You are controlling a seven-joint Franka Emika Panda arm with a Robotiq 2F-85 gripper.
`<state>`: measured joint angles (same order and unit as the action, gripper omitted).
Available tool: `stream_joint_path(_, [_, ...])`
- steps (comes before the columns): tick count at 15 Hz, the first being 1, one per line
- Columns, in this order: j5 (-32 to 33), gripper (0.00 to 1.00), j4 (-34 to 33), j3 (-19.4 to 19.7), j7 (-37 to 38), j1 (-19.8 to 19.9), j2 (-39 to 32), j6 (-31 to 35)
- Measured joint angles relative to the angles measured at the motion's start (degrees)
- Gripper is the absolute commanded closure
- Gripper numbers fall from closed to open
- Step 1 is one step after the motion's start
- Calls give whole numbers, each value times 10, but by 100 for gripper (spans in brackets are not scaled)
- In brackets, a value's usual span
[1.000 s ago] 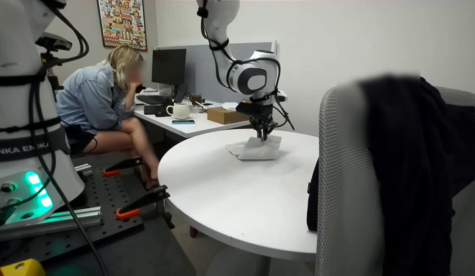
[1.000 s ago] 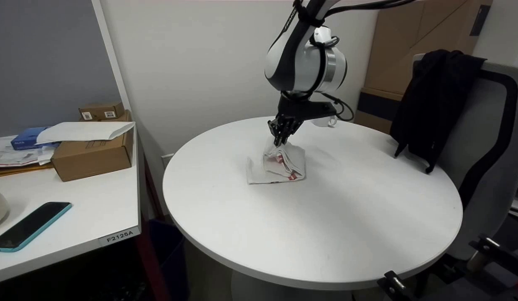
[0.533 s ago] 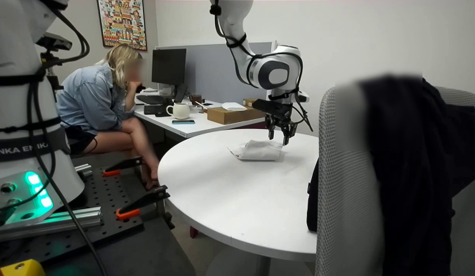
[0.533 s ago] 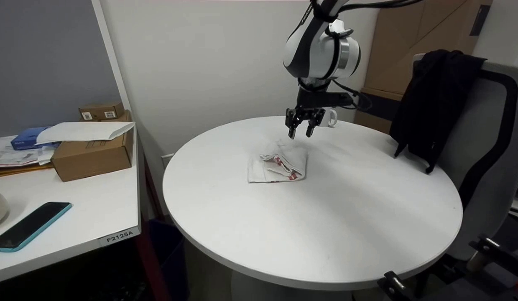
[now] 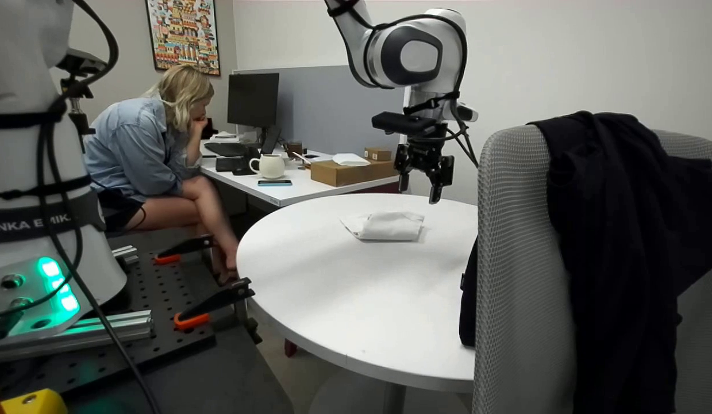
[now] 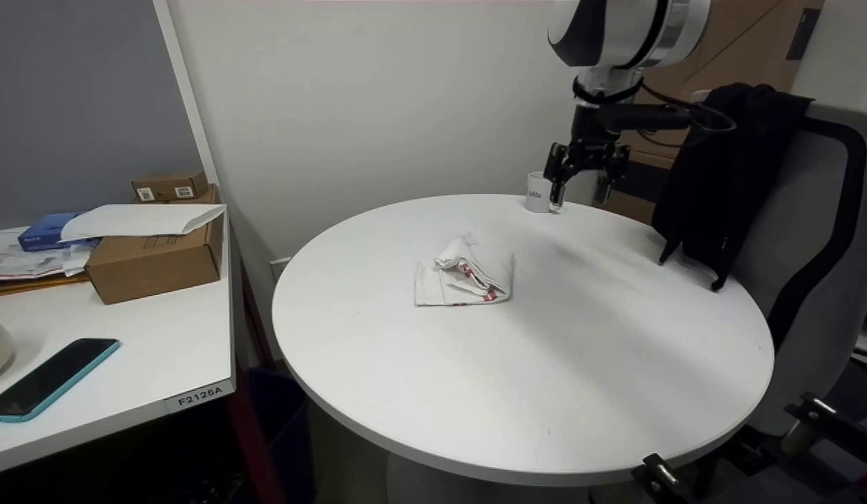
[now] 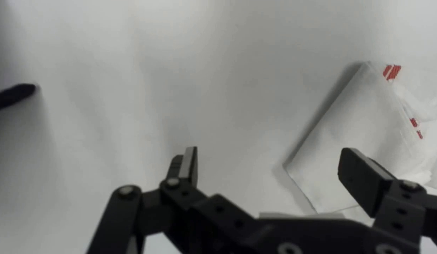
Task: Use the white and red towel to wipe the table top
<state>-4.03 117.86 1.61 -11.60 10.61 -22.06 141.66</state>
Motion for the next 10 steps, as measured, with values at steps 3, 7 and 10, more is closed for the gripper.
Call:
stream_joint_path(3, [0, 0, 100, 15, 0, 0, 64, 42])
stream_joint_path(7, [-5, 0, 236, 16, -1, 0, 150, 74])
stream_joint_path(10, [-7, 0, 298, 16, -2, 0, 203, 78])
